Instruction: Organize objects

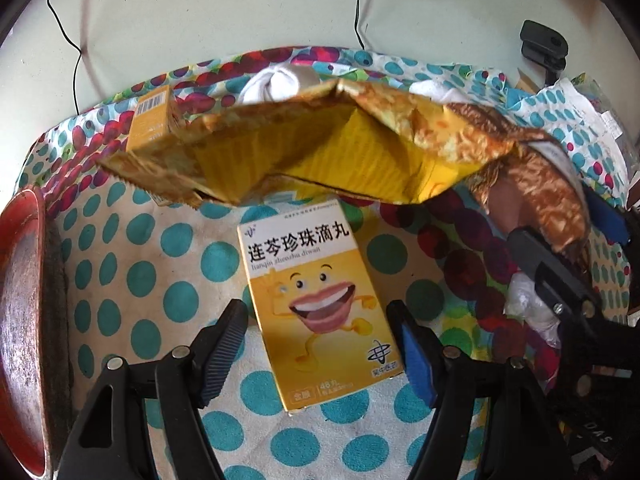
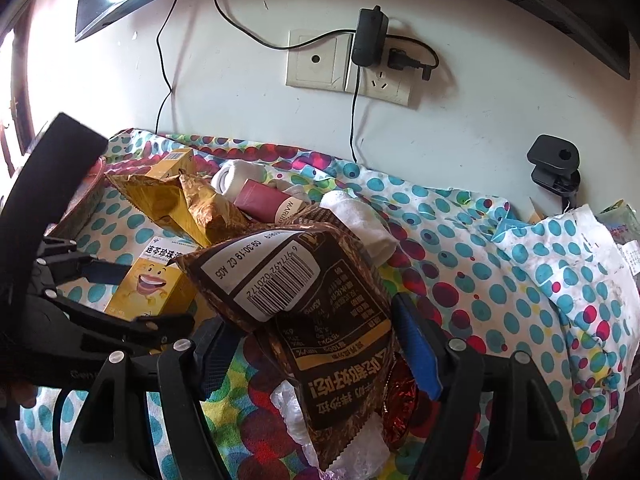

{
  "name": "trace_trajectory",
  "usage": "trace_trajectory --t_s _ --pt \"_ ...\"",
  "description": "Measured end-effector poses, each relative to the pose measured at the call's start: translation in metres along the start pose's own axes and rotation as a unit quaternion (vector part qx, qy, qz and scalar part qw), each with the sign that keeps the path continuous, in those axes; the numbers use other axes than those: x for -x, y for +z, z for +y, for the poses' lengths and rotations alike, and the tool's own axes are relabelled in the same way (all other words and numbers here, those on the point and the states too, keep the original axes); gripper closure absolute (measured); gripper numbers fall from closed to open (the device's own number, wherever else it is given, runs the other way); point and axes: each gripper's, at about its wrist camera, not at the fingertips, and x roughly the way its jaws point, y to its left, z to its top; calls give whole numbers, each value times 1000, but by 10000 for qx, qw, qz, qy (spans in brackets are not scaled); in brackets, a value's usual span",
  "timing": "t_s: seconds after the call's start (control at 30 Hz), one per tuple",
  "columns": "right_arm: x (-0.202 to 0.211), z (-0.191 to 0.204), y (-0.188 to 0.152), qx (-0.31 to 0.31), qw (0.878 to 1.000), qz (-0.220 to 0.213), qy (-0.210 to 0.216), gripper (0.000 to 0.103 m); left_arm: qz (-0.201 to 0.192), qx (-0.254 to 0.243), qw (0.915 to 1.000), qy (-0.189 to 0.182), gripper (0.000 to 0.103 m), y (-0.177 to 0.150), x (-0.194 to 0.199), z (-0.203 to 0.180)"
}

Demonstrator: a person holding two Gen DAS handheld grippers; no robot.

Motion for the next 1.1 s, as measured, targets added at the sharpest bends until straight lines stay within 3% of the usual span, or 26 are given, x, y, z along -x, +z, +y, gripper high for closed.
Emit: trace_trajectory --t_s 0.1,0.4,0.47,0.53,0.93,1.1 --pt "0 1 -1 15 10000 -55 -20 32 -108 -93 9998 139 29 -2 0 -2" --pt "1 2 -7 -125 9995 -280 -85 33 -361 6 9993 -8 30 -6 0 3" --pt "0 2 -7 -156 9994 -311 -82 33 -418 39 9991 3 35 -7 1 4" --pt "1 2 -9 -158 9992 -368 -93 34 -487 68 9988 7 50 -8 3 5" --pt "0 1 -7 -253 9988 -394 -154 35 -593 -131 9981 41 50 -20 14 8" --pt "1 1 -7 -276 9985 -433 -183 35 -847 -230 9960 151 50 -30 39 13"
